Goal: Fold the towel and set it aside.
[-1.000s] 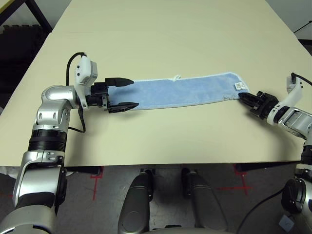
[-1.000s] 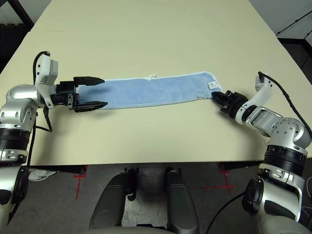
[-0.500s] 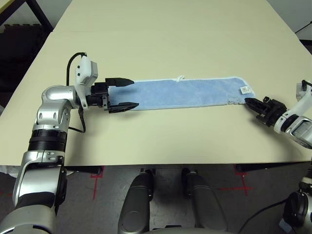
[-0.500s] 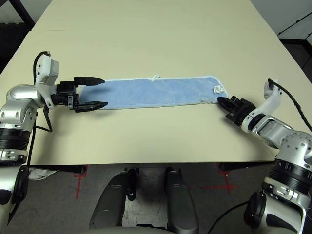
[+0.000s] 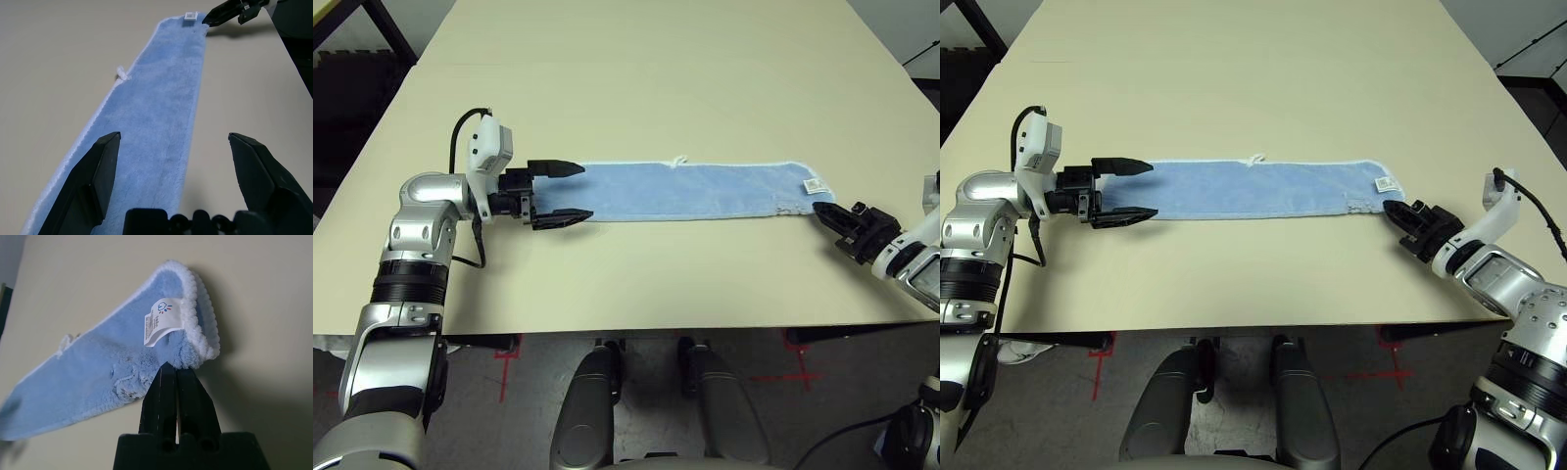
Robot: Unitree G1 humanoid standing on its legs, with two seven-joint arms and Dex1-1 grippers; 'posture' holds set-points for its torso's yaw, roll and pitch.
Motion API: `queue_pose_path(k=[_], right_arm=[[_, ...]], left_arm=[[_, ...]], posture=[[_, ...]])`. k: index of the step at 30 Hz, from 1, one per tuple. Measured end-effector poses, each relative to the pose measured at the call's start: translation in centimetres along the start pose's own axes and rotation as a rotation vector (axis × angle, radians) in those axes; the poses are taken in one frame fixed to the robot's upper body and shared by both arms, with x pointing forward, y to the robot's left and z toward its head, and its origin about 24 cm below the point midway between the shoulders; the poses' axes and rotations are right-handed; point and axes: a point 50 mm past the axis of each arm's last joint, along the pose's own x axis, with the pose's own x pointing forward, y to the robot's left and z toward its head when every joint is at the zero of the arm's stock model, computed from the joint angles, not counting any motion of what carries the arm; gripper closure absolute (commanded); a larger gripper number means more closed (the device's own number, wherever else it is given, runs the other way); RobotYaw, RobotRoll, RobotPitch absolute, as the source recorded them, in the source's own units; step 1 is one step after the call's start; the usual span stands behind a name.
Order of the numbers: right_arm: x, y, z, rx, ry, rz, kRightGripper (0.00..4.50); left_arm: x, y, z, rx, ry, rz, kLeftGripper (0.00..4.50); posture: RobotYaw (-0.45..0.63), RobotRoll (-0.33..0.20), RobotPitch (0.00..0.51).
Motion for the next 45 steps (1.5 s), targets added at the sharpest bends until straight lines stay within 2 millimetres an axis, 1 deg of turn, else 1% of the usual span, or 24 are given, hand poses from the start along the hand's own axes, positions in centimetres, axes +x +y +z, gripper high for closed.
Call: queue_pose_path(k=[2, 3, 7, 9, 10, 16, 18, 20, 26, 29, 35, 37, 39, 42, 45], right_arm=[[0.1, -0.1, -0.2, -0.001, 0.009, -0.012, 3.03], [0.2, -0.1, -0.2, -0.001, 0.009, -0.014, 2.55], [0.5, 0.1, -0.1, 0.008, -0.004, -0.006, 1.03], [0.8, 0.4, 0.2, 0.009, -0.014, 0.002, 0.32], [1.0, 0.5, 0.3, 0.013, -0.023, 0.005, 0.04], [1.4, 0.3, 0.5, 0.035, -0.047, -0.008, 0.04], [1.5, 0.3, 0.5, 0.039, -0.052, -0.009, 0.43], [1.6, 0.2, 0.4, 0.045, -0.053, -0.019, 1.05], [1.7, 0.0, 0.0, 0.06, -0.044, -0.033, 3.44], [1.6, -0.1, -0.1, 0.061, -0.046, -0.039, 4.47], [1.4, -0.2, 0.0, 0.059, -0.068, -0.043, 4.47], [1.1, -0.2, 0.3, 0.025, -0.08, -0.027, 4.47], [1.0, 0.3, 0.9, -0.039, -0.096, 0.008, 4.47], [1.0, 1.7, 2.0, -0.214, -0.109, 0.103, 4.47], [1.3, 2.7, 2.4, -0.386, -0.1, 0.185, 4.47]], left_arm=[[0.0, 0.0, 0.0, -0.002, 0.0, -0.002, 0.0], [0.0, 0.0, 0.0, -0.004, 0.0, -0.003, 0.0], [0.0, 0.0, 0.0, -0.008, 0.001, -0.007, 0.0], [0.1, -0.1, 0.1, -0.004, 0.001, -0.01, 0.0], [0.1, -0.1, 0.1, -0.002, 0.002, -0.012, 0.0], [0.0, -0.2, 0.1, -0.004, 0.008, -0.014, 0.0], [0.0, -0.3, 0.0, -0.007, 0.008, -0.014, 0.0], [0.0, -0.3, 0.0, -0.008, 0.009, -0.014, 0.0], [0.0, -0.3, 0.0, -0.01, 0.01, -0.014, 0.0], [0.0, -0.3, 0.0, -0.011, 0.01, -0.014, 0.0], [0.0, -0.3, 0.0, -0.012, 0.01, -0.014, 0.0], [0.0, -0.3, 0.0, -0.016, 0.01, -0.013, 0.0], [-0.1, -0.3, -0.1, -0.022, 0.011, -0.008, 0.0], [-0.1, -0.3, -0.1, -0.025, 0.01, -0.006, 0.0], [-0.1, -0.3, -0.1, -0.026, 0.01, -0.005, 0.0]], posture=[[0.02, 0.0, 0.211], [0.02, 0.0, 0.211], [0.03, 0.0, 0.209], [0.03, 0.0, 0.209], [0.03, 0.0, 0.208], [0.03, 0.0, 0.21], [0.03, 0.0, 0.211], [0.03, 0.0, 0.212], [0.03, 0.0, 0.21], [0.02, 0.0, 0.208], [0.02, 0.0, 0.207], [0.02, 0.0, 0.207], [0.02, 0.0, 0.206], [0.03, 0.0, 0.206], [0.03, 0.0, 0.205]])
